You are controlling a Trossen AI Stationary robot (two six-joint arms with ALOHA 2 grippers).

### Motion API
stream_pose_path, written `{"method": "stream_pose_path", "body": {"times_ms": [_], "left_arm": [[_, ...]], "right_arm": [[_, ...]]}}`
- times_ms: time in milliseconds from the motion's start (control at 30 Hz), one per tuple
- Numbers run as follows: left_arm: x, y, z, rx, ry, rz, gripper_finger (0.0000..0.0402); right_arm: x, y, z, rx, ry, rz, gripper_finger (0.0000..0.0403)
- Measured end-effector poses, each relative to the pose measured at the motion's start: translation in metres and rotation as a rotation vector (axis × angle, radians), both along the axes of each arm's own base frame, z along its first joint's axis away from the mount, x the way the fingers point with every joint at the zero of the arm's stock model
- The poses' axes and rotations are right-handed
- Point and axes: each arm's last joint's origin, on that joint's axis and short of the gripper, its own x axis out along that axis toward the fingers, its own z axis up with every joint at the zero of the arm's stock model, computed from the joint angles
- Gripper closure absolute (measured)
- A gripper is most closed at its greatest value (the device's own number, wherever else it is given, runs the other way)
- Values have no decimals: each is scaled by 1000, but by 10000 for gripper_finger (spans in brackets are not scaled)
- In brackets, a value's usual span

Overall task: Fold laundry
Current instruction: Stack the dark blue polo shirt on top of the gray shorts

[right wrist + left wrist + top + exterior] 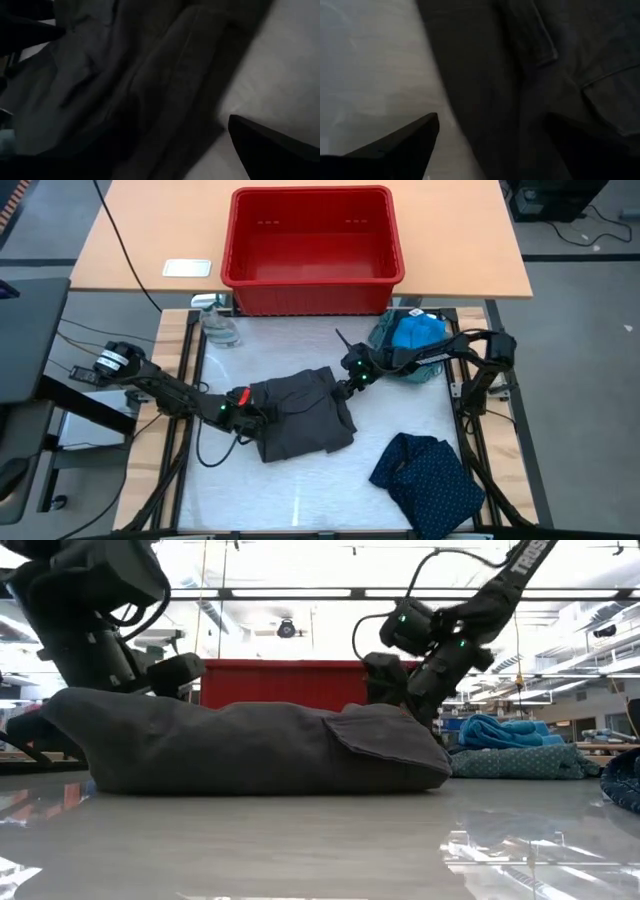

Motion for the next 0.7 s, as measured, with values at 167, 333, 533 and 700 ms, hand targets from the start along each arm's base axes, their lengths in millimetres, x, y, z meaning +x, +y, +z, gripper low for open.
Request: {"method": "stream_pose_path", "body": {"times_ms": [167,333,533,700], "left_arm": [[2,0,-1,43,-19,-37,27],[1,0,-1,33,-21,-30,81],[-3,-1,17,25,-57,-53,107],[-11,3,31,39,-81,-79,108]], "right_arm": [[11,2,-20,55,-20,7,43],[11,4,-16,14,-25,-27,70],[-7,3,15,-56,13,-36,97],[-32,14,41,-71,98,51,100]]}}
